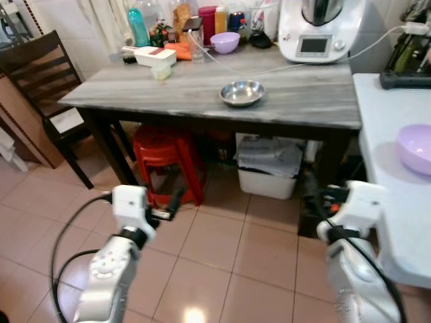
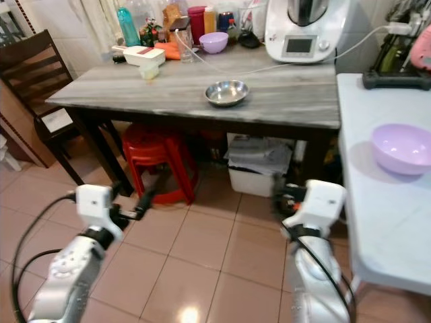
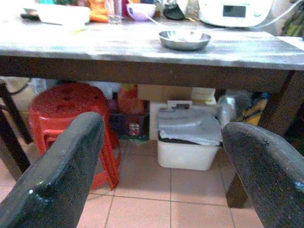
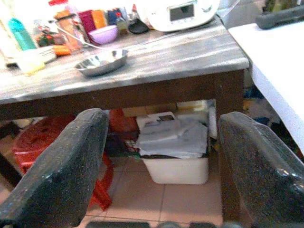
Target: Setting the table
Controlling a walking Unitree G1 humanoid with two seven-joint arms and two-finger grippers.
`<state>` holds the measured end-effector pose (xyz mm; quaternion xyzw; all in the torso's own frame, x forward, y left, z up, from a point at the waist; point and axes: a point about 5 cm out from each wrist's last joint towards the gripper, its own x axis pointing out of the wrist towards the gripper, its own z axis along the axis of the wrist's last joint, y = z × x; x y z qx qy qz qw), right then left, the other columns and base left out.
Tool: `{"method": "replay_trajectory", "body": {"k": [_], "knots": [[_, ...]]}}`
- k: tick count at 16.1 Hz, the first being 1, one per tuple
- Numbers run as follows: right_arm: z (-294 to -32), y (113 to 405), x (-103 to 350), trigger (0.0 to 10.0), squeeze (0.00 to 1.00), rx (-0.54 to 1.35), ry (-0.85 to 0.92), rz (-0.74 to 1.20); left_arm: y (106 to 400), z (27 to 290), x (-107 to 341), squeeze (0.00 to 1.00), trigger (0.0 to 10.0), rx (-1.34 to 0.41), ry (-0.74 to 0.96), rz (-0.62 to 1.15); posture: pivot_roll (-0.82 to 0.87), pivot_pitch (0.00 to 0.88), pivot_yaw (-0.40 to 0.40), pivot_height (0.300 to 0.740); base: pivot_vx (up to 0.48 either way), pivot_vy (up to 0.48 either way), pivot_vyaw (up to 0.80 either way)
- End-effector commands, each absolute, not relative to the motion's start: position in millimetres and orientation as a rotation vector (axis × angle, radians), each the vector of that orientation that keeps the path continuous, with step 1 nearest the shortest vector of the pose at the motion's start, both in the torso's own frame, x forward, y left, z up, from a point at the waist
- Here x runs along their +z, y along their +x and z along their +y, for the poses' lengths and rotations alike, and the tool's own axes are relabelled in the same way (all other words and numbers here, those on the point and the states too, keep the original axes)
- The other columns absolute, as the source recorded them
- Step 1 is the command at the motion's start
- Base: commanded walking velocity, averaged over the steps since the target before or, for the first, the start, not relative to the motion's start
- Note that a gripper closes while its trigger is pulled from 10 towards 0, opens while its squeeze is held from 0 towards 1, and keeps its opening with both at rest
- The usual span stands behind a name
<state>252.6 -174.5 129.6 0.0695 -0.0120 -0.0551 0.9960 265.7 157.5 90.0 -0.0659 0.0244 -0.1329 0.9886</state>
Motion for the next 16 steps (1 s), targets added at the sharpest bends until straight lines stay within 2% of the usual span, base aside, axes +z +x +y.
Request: {"method": "replay_trajectory", "body": {"k": [1,8,16], "knots": [[-176.0,252.0,132.0,10.0,0.00,-0.118,0.135,-0.029,266.6,157.6,94.2,0.00,10.0,-0.273,-0.132,0.035,-0.07,0.000,0.120,0.740,0.000,-0.304,0.00],[-176.7,253.6,132.9,10.0,0.00,-0.121,0.129,-0.031,268.4,154.0,94.6,0.00,10.0,-0.283,-0.133,0.035,-0.07,0.000,0.119,0.740,0.000,-0.298,-0.64],[-175.1,255.2,132.9,10.0,0.00,-0.115,0.132,-0.035,268.2,150.4,93.7,0.00,10.0,-0.287,-0.167,0.034,-0.07,0.000,0.117,0.740,0.000,-0.255,0.00]]}}
